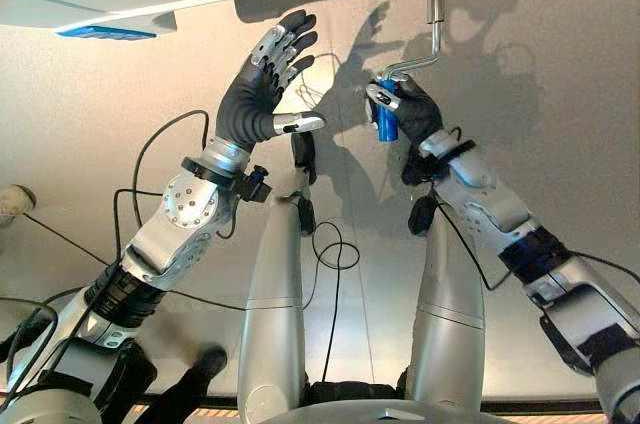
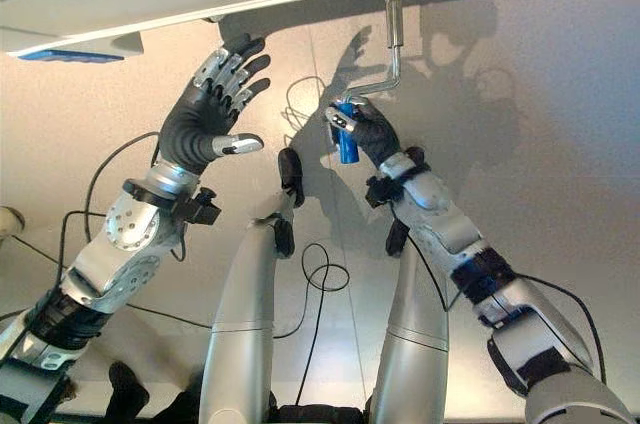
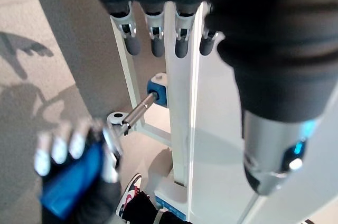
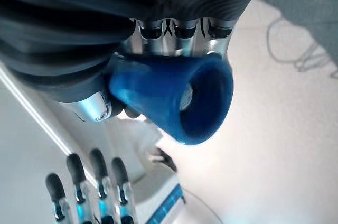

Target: Raise the hospital bed

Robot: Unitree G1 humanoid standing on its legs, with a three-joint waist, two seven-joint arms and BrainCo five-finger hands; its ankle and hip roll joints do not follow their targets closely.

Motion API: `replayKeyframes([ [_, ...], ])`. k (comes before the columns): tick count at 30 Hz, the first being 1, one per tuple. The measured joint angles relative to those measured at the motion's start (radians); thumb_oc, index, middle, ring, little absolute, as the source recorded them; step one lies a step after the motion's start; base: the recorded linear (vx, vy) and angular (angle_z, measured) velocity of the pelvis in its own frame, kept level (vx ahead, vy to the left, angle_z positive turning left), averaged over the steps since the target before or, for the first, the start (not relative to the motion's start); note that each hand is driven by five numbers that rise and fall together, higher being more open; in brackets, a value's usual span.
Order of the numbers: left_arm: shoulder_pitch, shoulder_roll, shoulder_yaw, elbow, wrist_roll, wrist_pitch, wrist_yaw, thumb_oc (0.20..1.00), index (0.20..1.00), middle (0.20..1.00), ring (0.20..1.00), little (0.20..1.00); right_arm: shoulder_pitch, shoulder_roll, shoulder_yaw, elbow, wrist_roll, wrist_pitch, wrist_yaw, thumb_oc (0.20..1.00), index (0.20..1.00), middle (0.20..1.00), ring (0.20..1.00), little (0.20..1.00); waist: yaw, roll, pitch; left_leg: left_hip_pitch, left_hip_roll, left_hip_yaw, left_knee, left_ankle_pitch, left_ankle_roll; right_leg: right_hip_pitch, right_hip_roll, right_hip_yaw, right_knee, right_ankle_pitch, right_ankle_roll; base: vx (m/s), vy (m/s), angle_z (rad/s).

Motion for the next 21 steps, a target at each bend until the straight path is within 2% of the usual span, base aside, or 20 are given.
replayKeyframes([
  [3, 0.017, 0.000, 0.005, -0.001, 0.000, -0.001, -0.001, 1.000, 1.000, 1.000, 1.000, 1.000, 0.023, -0.008, -0.021, -0.029, 0.000, -0.003, -0.013, 0.200, 0.200, 0.200, 0.200, 0.200, -0.003, -0.001, 0.000, 0.000, 0.001, -0.001, 0.000, -0.001, 0.001, 0.000, 0.000, 0.001, -0.001, 0.000, -0.003, 0.00, 0.000, 0.00],
  [13, 0.072, 0.002, 0.040, -0.004, -0.001, -0.001, -0.015, 1.000, 1.000, 1.000, 1.000, 1.000, 0.145, -0.018, -0.182, -0.108, 0.000, -0.028, -0.089, 0.200, 0.200, 0.200, 0.200, 0.200, -0.053, -0.003, 0.001, 0.014, 0.006, 0.004, -0.001, -0.008, 0.015, 0.033, 0.005, 0.002, -0.046, 0.022, 0.011, 0.00, -0.005, -0.03],
  [15, 0.076, 0.002, 0.051, -0.015, -0.001, -0.001, -0.022, 1.000, 1.000, 1.000, 1.000, 1.000, 0.157, -0.031, -0.226, -0.107, -0.002, -0.028, -0.101, 0.200, 0.200, 0.200, 0.200, 0.200, -0.051, -0.003, 0.001, 0.015, 0.007, 0.007, 0.000, -0.008, 0.016, 0.034, 0.007, 0.004, -0.052, 0.025, 0.011, 0.00, -0.001, -0.05],
  [21, 0.084, 0.002, 0.078, -0.034, -0.005, -0.003, -0.033, 1.000, 1.000, 1.000, 1.000, 1.000, 0.171, -0.049, -0.249, -0.090, -0.030, -0.028, -0.125, 0.200, 0.200, 0.200, 0.200, 0.200, -0.049, -0.005, 0.002, 0.032, 0.008, 0.008, -0.001, -0.006, 0.011, 0.052, 0.009, 0.005, -0.054, 0.030, 0.012, 0.00, 0.000, 0.00],
])
